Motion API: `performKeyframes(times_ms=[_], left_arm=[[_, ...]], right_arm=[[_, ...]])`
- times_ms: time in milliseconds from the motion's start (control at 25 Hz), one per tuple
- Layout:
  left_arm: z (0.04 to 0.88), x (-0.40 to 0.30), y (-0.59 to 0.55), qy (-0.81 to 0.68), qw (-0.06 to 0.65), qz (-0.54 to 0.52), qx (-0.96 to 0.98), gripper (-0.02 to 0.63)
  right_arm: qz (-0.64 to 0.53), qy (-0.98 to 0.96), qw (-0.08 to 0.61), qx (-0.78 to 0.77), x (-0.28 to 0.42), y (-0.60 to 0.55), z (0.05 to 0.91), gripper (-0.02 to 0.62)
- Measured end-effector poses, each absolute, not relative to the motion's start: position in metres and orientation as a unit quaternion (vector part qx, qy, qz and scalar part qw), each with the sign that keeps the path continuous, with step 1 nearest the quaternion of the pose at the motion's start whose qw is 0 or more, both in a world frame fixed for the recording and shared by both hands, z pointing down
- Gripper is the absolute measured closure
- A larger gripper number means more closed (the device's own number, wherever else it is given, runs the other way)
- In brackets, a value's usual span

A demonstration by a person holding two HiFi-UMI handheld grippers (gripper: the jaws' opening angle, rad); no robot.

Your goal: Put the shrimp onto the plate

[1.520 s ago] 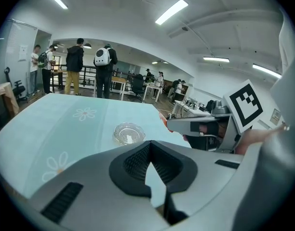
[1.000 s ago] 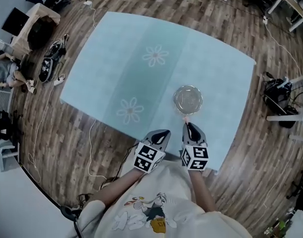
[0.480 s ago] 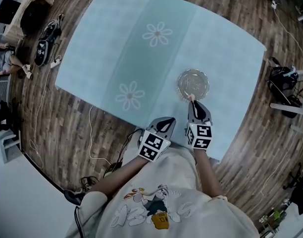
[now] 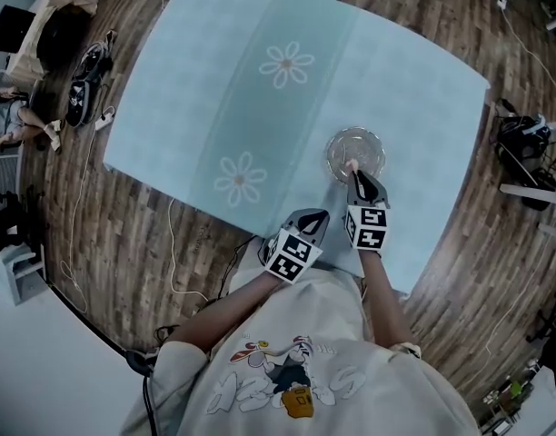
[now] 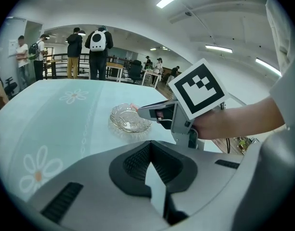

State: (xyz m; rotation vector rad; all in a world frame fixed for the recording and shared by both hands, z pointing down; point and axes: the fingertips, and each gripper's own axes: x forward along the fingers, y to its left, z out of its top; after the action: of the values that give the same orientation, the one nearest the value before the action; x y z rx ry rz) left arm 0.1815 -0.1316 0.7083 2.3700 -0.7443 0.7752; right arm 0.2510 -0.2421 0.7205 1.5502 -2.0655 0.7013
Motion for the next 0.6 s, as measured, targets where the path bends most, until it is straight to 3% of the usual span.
performKeyframes(times_ms=[600], left_arm=[[0.716, 0.173, -0.146, -0.301, 0.274, 0.287, 0.867, 0.598]], right_arm=[[0.274, -0.738, 0.274, 0.553, 0.263, -0.262, 0.757, 0.529]])
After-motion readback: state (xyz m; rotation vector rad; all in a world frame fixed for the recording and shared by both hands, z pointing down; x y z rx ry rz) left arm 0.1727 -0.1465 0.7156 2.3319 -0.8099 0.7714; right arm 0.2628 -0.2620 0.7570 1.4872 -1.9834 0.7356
